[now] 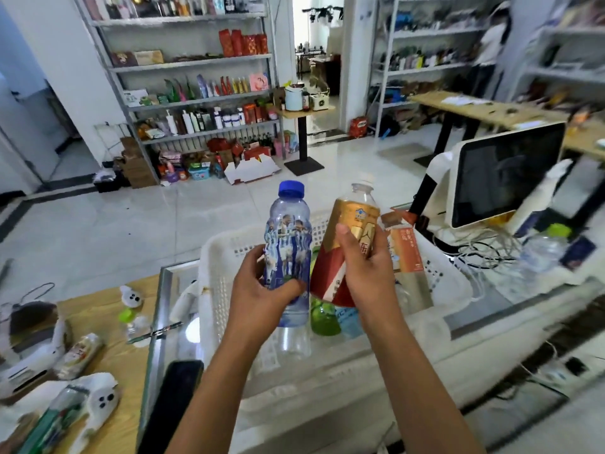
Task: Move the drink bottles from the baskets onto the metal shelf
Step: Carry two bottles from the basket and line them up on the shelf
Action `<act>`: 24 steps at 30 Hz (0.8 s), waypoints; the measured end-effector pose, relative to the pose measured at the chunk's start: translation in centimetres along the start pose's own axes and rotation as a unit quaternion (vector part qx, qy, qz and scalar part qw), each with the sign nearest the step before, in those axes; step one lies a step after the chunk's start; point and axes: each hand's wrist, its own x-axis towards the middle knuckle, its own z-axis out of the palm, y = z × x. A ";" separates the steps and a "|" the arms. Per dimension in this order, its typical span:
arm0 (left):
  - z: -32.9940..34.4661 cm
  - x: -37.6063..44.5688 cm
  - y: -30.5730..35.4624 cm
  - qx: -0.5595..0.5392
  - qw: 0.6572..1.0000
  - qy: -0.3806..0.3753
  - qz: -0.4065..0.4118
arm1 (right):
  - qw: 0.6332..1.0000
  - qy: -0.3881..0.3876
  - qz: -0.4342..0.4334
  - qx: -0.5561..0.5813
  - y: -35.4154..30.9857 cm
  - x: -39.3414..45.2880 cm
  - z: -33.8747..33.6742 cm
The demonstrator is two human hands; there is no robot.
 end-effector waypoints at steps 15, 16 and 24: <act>-2.9 0.2 0.9 -0.171 0.956 -0.234 0.054 | 0.983 0.176 -0.025 -0.046 -1.0 -10.1 1.1; -3.0 -0.3 1.0 -0.182 0.950 -0.251 0.047 | 0.980 0.192 -0.037 -0.044 -1.1 -11.3 0.9; -1.4 -6.3 1.5 -0.233 0.883 -0.408 0.003 | 0.932 0.344 -0.083 -0.077 -2.4 -19.9 -1.8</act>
